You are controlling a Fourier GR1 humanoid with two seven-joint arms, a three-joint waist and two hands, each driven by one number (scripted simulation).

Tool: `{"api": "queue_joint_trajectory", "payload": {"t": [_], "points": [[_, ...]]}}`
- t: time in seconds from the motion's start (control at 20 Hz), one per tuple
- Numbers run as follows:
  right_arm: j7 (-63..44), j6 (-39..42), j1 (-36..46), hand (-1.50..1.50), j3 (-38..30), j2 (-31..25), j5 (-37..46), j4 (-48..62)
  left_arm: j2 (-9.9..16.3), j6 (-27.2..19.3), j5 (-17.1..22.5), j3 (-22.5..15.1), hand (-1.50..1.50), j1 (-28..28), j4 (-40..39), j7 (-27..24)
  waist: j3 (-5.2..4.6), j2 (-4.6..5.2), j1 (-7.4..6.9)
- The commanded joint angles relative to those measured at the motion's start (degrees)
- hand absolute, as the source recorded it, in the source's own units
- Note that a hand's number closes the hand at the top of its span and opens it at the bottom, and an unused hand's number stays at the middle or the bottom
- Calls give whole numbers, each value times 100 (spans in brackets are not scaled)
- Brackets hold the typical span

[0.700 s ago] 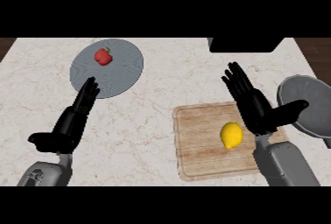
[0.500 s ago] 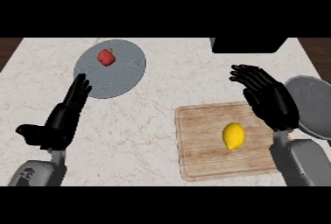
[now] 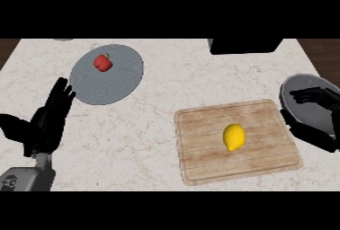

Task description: Pick the lemon from the cutting board and place it in the pan

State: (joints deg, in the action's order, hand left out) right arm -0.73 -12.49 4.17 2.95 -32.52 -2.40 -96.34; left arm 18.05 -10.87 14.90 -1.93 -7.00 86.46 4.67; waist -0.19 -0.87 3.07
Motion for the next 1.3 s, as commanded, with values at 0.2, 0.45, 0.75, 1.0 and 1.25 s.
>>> {"api": "queue_joint_trajectory", "payload": {"t": [0.2,0.45,0.75,1.0,1.25], "points": [[-424,304,-1733,-150,-455,-1366,835,-1705,118,0,149,117,0,24,407,571,11,30,-129],[-1785,684,-900,-150,-174,-1486,1194,-2174,-146,-252,-209,-235,0,-313,533,891,14,86,-338],[-3210,1711,-206,-150,494,-2205,1546,-2360,-12,81,-94,-83,0,-394,275,719,5,114,-438],[-3942,2736,855,-150,1238,-2098,1325,-1767,-51,150,8,20,0,-443,307,729,5,132,-517],[-4718,3746,914,-150,1843,-1975,765,-1635,-181,-90,-224,-93,0,-294,429,742,6,105,-453]]}}
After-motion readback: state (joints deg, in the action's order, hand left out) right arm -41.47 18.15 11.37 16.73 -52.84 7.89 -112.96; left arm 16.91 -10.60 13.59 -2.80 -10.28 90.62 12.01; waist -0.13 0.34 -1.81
